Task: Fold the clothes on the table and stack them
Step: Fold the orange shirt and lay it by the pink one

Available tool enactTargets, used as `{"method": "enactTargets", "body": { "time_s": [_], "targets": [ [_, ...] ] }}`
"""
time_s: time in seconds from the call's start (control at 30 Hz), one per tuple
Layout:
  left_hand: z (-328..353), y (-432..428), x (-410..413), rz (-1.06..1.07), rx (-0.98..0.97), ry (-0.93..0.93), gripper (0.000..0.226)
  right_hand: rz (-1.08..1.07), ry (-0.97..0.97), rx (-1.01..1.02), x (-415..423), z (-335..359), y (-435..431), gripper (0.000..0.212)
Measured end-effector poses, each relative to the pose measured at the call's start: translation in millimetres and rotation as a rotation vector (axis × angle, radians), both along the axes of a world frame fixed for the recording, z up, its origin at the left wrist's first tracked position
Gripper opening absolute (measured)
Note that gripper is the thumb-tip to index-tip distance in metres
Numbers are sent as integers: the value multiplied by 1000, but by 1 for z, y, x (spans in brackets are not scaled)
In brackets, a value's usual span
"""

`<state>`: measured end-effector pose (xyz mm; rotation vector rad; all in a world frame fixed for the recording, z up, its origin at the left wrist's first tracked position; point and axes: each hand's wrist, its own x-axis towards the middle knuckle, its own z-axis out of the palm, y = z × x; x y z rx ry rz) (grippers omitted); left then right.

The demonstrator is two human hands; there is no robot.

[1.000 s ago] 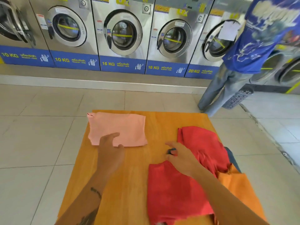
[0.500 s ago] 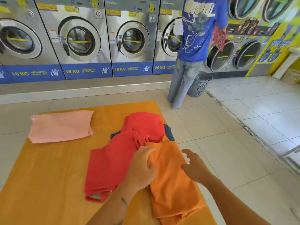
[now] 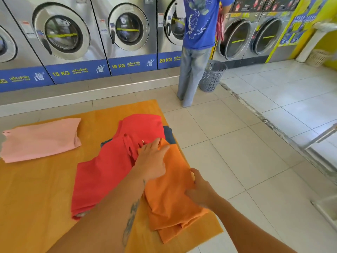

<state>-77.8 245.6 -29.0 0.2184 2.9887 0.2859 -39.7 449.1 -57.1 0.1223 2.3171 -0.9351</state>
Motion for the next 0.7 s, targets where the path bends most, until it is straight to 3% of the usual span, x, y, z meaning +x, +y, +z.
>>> {"method": "enactTargets", "body": {
  "time_s": [0.2,0.43,0.57,0.7],
  "targets": [
    [-9,2,-26,62,-28,-235,78,17,-26,7,26,-8,10,87],
    [-7,-6,-45,197,239,-374,84,-169,181,-84,38,-9,17,71],
    [8,-5,-46,173,342,-518,90,-449,231,-163,34,-11,30,60],
    [12,-4,-39,165,329,-561,90,-709,46,-402,34,-20,46,57]
  ]
}}
